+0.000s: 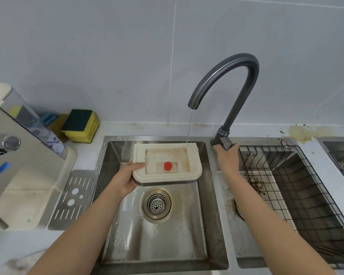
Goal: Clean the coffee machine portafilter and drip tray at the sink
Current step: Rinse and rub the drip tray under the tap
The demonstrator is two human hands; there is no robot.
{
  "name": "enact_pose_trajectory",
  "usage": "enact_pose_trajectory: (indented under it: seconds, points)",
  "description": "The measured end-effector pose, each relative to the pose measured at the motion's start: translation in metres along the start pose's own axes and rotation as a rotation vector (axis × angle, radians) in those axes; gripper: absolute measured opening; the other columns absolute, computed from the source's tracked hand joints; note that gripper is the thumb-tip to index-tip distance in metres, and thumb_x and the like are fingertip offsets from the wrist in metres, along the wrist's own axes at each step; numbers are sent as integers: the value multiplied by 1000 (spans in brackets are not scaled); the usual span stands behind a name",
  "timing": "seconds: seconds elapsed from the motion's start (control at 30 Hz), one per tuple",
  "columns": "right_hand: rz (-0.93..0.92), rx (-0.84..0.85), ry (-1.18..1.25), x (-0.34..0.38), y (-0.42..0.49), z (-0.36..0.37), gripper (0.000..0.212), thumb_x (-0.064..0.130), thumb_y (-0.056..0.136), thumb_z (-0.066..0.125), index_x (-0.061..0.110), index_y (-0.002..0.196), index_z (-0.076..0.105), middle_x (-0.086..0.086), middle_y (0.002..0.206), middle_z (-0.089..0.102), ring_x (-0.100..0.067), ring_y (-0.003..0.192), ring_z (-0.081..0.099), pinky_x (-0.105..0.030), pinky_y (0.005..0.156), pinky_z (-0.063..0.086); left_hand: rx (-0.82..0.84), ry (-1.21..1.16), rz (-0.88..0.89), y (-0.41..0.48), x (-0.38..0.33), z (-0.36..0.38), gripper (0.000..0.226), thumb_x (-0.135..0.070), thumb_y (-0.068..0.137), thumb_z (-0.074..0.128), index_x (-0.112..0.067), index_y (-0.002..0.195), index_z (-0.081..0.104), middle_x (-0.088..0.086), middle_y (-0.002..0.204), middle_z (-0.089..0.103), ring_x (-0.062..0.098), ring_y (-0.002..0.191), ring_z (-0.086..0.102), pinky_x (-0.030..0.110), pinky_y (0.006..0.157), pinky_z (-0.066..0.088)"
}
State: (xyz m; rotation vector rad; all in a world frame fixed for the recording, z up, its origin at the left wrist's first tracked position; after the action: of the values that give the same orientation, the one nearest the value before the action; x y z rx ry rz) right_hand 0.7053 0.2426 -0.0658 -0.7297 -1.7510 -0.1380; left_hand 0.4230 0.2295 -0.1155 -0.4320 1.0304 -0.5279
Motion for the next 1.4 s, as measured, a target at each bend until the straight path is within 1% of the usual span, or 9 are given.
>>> enact_pose_trajectory:
  seconds: [0.03,0.1,0.23,0.47,0.67,0.9,1.13,1.27,1.4]
  points:
    - [-67,50,-88,1,-8,8,67,18,86,56,4,140,19,-11,139,39,-17,109,50,-31,95,40,-2,-10,5,1,1,-2,37,-1,88,47,1,125,50,10,81,73,18,65,72,27,45,56]
    - [-127,153,-242,-1,-21,21,80,18,88,54,6,147,2,-11,157,2,-24,141,18,-35,113,20,7,-24,11,1,3,-4,33,0,88,47,-4,120,53,8,80,75,18,67,72,28,48,57]
    - [-266,288,-478,-2,-40,44,79,21,90,50,9,148,-3,-8,157,-6,-21,145,0,-34,116,9,23,-32,18,0,7,-8,23,0,88,46,-10,102,61,6,80,76,18,69,72,29,49,58]
    - [-504,533,-987,1,-53,90,67,45,96,28,18,148,-4,-11,156,-12,-28,143,-14,-43,116,-5,31,-41,33,-1,9,-13,24,0,88,46,-12,103,60,7,85,75,21,72,72,38,53,59]
    - [-596,483,-1148,5,-45,96,66,49,96,17,14,148,-5,-10,157,-11,-25,144,-13,-44,115,-8,28,-39,65,-1,4,-8,31,-1,87,48,-10,115,54,12,101,65,25,82,66,35,50,57]
    - [-485,325,-1216,9,-40,89,76,53,95,16,2,145,-11,-18,155,-14,-29,143,-14,-41,116,-9,23,-51,56,8,10,5,41,0,86,50,-6,126,46,12,104,62,30,89,60,34,49,55]
    - [-680,398,-1250,7,-43,98,61,54,94,14,28,147,-2,-13,156,-11,-31,143,-13,-55,112,-8,37,-86,47,17,15,24,37,0,87,50,-8,123,46,12,100,62,28,85,60,30,48,52]
    - [-508,206,-1279,9,-19,69,69,54,94,14,15,148,-2,-19,156,-5,-34,144,-7,-54,113,-2,62,-90,43,22,15,30,36,1,87,48,-9,122,46,11,102,62,27,87,60,32,50,55]
    - [-486,280,-1254,4,-29,83,72,58,92,12,17,147,-8,-17,155,-16,-34,142,-17,-54,111,-13,113,-79,30,26,18,45,41,1,87,48,-9,126,46,10,101,62,27,88,61,42,63,56]
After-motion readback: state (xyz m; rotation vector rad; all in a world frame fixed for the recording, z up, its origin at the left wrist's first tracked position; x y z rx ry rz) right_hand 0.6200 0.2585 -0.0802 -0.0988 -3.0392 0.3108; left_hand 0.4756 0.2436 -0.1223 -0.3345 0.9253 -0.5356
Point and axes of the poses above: each hand's wrist, its own y-axis towards the middle knuckle, its own z-axis out of the palm, x = y × z, the point moved 5 cm from there along y, towards the middle knuckle
